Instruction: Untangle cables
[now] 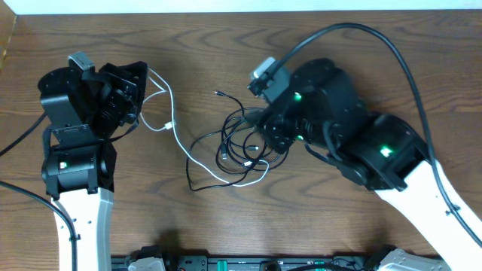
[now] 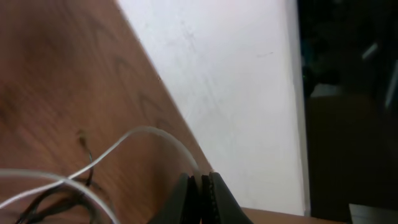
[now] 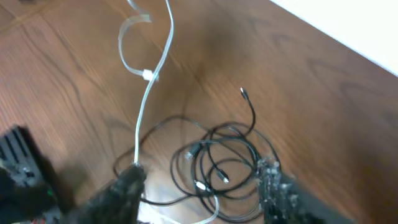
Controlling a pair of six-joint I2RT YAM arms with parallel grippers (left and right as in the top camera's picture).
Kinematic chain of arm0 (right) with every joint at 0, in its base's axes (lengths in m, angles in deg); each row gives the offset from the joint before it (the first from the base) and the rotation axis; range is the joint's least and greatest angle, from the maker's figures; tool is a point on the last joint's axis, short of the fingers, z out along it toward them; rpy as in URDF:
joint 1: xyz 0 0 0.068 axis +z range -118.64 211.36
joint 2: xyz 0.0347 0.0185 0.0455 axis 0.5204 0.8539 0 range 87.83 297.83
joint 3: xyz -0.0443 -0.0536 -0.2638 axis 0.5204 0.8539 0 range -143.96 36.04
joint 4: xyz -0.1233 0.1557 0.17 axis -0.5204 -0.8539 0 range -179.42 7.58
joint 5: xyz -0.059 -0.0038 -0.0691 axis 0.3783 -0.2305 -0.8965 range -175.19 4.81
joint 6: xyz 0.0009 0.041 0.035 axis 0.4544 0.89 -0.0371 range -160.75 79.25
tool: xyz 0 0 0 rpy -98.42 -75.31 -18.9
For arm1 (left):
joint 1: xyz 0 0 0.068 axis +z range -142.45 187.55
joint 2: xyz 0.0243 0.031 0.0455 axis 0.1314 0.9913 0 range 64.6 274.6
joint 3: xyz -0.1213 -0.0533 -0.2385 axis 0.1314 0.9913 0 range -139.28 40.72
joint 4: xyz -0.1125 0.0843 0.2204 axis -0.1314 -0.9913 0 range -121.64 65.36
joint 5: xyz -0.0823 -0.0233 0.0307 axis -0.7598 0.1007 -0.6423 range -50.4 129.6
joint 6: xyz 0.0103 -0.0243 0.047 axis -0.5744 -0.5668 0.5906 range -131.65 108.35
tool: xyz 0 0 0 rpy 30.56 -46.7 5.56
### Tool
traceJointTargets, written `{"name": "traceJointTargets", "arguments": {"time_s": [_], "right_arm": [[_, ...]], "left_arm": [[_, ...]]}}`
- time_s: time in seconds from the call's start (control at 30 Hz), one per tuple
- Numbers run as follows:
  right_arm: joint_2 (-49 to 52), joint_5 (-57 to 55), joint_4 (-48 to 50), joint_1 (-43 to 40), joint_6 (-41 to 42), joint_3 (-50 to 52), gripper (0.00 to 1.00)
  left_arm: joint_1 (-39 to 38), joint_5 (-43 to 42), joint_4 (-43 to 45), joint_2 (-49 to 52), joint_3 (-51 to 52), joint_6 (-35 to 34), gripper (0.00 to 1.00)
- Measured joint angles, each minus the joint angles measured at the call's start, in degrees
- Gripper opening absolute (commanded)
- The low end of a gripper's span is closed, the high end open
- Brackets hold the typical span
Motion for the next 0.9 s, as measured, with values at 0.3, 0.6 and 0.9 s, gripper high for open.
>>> {"name": "traceJointTargets", "arguments": {"time_s": [0.3,0.6,0.9], "right_arm": [[5.1,1.1,-0.2,0.0,1.2,0.4,0.88],[5.3,2.2,0.3,-0.2,1.4,0.4,0.95],[5.3,2.3,0.0,-0.8,1.4,0.5,0.99]], "left_arm": [[0.0,-9.1,32.0,0.5,-0.4,-2.8,0.08],[0.0,-11.6,38.5,8.7,-25.3,-11.3,0.08],[0.0,-7.2,29.9,26.4,-71.5,-13.0,0.08]]}}
